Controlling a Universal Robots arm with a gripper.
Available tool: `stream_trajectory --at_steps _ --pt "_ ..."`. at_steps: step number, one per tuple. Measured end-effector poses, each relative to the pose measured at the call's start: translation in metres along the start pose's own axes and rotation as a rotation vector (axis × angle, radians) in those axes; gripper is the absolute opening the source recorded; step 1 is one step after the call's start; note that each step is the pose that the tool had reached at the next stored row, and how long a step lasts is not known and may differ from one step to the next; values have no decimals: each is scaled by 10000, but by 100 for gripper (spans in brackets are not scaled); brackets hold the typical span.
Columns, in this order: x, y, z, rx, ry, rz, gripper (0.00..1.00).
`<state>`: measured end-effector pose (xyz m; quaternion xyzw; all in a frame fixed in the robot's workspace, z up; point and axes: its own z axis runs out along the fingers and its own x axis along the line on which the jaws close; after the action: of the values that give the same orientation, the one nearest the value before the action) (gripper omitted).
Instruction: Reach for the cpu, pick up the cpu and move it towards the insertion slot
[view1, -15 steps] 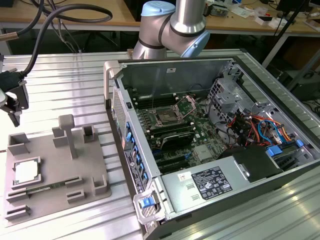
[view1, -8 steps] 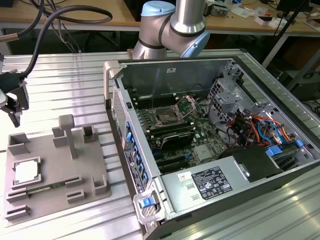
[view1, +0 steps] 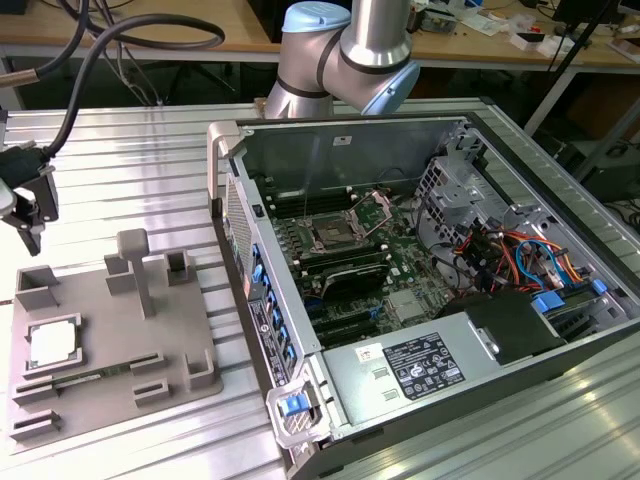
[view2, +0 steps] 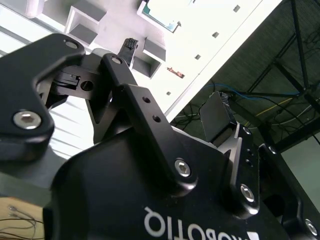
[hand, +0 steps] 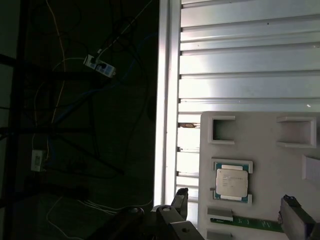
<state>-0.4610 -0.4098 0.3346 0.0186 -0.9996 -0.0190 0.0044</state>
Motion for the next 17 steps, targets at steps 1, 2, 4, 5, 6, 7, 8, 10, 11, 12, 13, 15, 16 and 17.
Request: stream_trajectory --at_steps 1,2,4,5,6,7,8,10,11,12,13,15,16,17 --pt "0 0 2 0 0 0 78" --pt "0 0 3 0 1 0 78" --pt "0 0 7 0 0 0 78" --pt "0 0 9 1 1 1 78" --pt "0 0 12 0 1 0 78" --pt "0 0 15 0 1 0 78" --pt "0 -1 17 0 1 0 78" --pt "0 -1 20 0 2 0 78" --pt "0 -1 23 0 2 0 78" --pt "0 -1 25 0 2 1 78" --pt "0 -3 29 0 4 0 78" --pt "0 -4 36 0 10 1 78" --pt "0 -4 38 -1 13 1 78" --pt "-1 -4 42 0 19 1 78"
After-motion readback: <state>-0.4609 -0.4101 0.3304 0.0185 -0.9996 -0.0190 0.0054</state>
